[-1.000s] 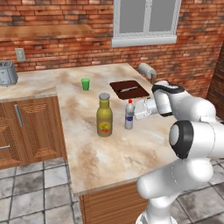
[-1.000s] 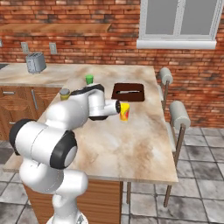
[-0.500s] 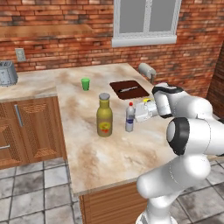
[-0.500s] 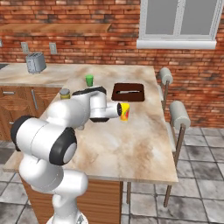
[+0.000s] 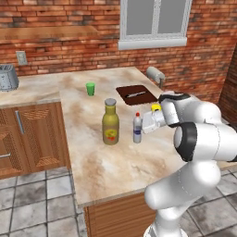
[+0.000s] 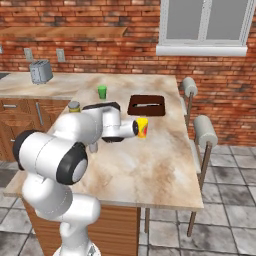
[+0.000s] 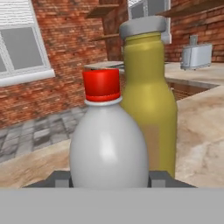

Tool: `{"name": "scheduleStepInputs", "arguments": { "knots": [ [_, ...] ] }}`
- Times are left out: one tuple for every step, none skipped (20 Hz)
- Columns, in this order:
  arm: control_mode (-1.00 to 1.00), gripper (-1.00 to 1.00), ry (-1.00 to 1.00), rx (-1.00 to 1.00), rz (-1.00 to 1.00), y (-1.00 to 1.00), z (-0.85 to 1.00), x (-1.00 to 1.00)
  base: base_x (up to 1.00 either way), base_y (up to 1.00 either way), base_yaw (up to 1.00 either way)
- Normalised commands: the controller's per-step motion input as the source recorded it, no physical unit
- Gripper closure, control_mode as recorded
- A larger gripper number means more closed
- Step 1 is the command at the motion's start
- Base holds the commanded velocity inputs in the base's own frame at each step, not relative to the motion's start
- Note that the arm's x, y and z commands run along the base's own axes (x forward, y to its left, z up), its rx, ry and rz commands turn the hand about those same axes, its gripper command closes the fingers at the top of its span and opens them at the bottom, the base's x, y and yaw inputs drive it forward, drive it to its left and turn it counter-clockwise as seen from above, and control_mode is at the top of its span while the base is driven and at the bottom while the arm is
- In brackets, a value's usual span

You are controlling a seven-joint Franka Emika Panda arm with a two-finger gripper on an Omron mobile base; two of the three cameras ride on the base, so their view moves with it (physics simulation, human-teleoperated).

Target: Place the drinks on the dining counter in a tight cluster.

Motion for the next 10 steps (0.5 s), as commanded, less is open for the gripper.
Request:
{"name": "scheduleStepInputs", "arguments": {
  "knots": [
    [-1.00, 1.00, -0.07, -0.01, 0.00, 0.00, -0.34, 0.08, 0.00, 0.00, 0.00],
    [-1.00, 1.00, -0.09, 0.00, 0.00, 0.01, -0.37, 0.12, 0.00, 0.00, 0.00],
    [-1.00, 1.00, -0.10, 0.00, 0.00, 0.09, -0.31, 0.19, 0.00, 0.00, 0.00],
    [-1.00, 1.00, -0.15, 0.00, 0.00, 0.16, -0.19, 0.29, 0.00, 0.00, 0.00],
    [-1.00, 1.00, -0.12, 0.00, 0.00, 0.17, -0.11, 0.36, 0.00, 0.00, 0.00],
    [-1.00, 1.00, -0.12, 0.00, 0.00, 0.16, -0.06, 0.44, 0.00, 0.00, 0.00],
    [-1.00, 1.00, -0.08, 0.00, 0.00, 0.14, -0.03, 0.51, 0.00, 0.00, 0.00],
    [-1.00, 1.00, -0.07, 0.00, 0.00, 0.21, -0.03, 0.50, 0.00, 0.00, 0.00],
    [-1.00, 1.00, -0.05, 0.00, 0.00, 0.21, 0.00, 0.53, 0.00, 0.00, 0.00],
    [-1.00, 1.00, -0.03, 0.00, 0.00, 0.16, 0.00, 0.55, 0.00, 0.00, 0.00]
  ]
}}
